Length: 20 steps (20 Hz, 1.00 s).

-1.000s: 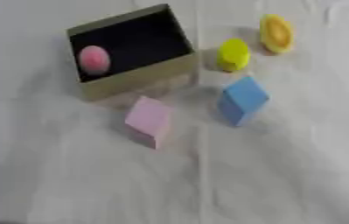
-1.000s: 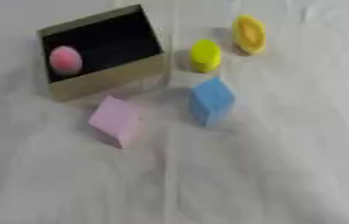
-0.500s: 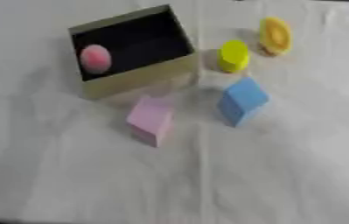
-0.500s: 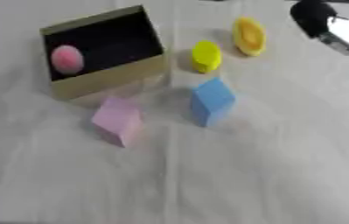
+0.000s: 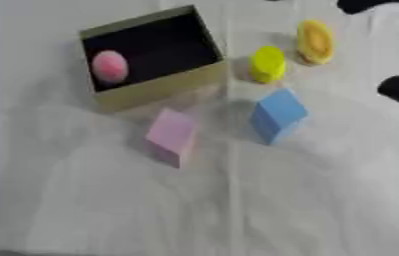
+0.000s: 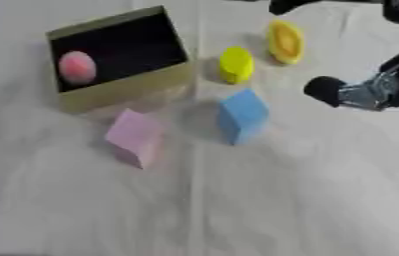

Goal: Pick up objects on the table and place them in the box.

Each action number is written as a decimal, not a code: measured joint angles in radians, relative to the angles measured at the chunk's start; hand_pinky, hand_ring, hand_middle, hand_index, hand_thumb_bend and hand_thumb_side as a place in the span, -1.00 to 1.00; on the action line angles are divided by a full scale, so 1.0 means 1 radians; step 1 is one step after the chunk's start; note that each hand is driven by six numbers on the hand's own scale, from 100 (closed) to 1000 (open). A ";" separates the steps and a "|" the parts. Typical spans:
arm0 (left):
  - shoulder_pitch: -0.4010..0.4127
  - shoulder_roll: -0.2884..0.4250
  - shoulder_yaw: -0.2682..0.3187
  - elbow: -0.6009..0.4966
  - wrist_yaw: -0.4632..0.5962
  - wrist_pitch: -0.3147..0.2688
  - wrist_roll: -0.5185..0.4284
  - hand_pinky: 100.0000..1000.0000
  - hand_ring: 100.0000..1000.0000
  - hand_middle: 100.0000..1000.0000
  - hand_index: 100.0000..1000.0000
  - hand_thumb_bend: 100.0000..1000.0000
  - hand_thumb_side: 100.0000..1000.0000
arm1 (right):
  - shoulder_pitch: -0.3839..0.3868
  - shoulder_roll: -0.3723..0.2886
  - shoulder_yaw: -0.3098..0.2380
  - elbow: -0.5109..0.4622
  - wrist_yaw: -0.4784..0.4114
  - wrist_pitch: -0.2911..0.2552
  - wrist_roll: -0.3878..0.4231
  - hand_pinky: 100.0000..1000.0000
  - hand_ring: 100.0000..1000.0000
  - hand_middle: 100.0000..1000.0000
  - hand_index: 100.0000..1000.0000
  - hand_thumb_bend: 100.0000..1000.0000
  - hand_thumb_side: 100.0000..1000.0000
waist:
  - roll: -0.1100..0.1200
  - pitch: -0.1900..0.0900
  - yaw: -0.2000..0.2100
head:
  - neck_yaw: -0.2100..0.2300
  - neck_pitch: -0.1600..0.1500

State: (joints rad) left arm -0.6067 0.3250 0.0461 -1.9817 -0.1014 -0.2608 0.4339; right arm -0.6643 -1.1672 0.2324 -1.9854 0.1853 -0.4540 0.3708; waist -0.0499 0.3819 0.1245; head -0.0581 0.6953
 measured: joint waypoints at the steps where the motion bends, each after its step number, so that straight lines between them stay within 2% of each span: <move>1: 0.000 0.000 0.000 0.000 0.000 0.000 0.000 0.37 0.36 0.29 0.62 -0.03 -0.10 | -0.011 0.001 0.012 0.000 -0.001 0.006 0.014 0.67 0.71 0.58 0.80 -0.58 0.15 | 0.001 0.000 0.000 | 0.001 0.000; 10: 0.000 0.000 -0.006 0.000 0.003 0.005 -0.006 0.37 0.36 0.29 0.62 -0.04 -0.09 | -0.094 0.056 0.107 0.000 -0.004 0.092 0.110 0.69 0.75 0.59 0.83 -0.55 -0.01 | 0.008 0.001 0.002 | 0.003 0.000; 18: 0.000 0.000 -0.007 0.000 0.005 0.007 -0.011 0.37 0.36 0.29 0.61 -0.04 -0.09 | -0.121 0.118 0.163 0.000 0.023 0.186 0.182 0.70 0.76 0.53 0.84 -0.51 -0.13 | 0.009 0.001 0.006 | 0.003 0.000; 19: 0.000 0.000 -0.008 0.000 0.005 0.007 -0.011 0.37 0.36 0.29 0.61 -0.04 -0.09 | -0.123 0.127 0.168 0.000 0.028 0.199 0.191 0.71 0.77 0.54 0.84 -0.49 -0.20 | 0.009 0.001 0.007 | 0.003 0.000; 20: 0.000 0.000 -0.010 0.000 0.005 0.007 -0.011 0.37 0.36 0.29 0.61 -0.04 -0.09 | -0.126 0.135 0.174 0.001 0.034 0.211 0.201 0.71 0.77 0.55 0.84 -0.50 -0.15 | 0.009 0.001 0.008 | 0.002 0.000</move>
State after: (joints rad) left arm -0.6066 0.3245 0.0365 -1.9817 -0.0962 -0.2538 0.4224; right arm -0.7900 -1.0321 0.4062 -1.9840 0.2196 -0.2435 0.5716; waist -0.0407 0.3827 0.1323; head -0.0556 0.6951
